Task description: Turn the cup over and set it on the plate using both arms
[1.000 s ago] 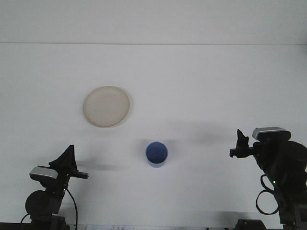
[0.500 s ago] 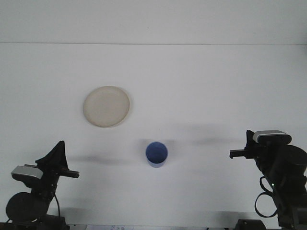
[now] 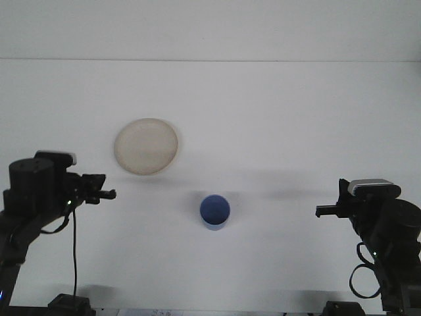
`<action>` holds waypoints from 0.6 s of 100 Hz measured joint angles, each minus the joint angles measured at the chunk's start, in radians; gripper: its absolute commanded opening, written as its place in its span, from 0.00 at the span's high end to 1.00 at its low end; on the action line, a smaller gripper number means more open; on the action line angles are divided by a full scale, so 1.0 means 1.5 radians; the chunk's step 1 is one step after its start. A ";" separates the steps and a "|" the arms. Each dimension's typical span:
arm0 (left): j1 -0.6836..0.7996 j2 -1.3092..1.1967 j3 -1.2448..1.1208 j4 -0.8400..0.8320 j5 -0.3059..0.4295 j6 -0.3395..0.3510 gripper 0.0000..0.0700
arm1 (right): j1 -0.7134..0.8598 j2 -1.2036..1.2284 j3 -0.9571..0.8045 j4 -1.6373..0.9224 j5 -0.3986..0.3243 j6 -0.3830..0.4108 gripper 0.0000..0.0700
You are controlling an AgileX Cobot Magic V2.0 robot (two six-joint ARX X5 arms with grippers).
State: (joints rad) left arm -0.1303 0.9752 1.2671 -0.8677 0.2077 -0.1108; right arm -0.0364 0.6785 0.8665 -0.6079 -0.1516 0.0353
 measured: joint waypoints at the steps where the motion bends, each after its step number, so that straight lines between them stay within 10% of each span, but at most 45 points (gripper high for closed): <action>1: -0.002 0.010 0.007 0.000 0.005 0.002 0.98 | 0.000 0.000 0.000 0.000 0.000 0.000 0.98; 24: -0.039 0.093 0.038 0.063 0.089 0.023 0.93 | 0.000 0.000 0.000 0.000 0.000 0.000 0.98; 39: -0.070 0.127 0.039 0.085 0.090 0.023 0.39 | 0.000 0.000 0.000 0.000 0.000 0.000 0.98; 60: -0.145 0.171 0.039 0.102 0.090 0.016 0.38 | 0.000 0.000 0.000 0.000 0.000 0.000 0.98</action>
State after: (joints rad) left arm -0.3485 1.2316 1.3251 -0.7139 0.3431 -0.0868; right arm -0.0364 0.6781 0.8665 -0.6079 -0.1516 0.0353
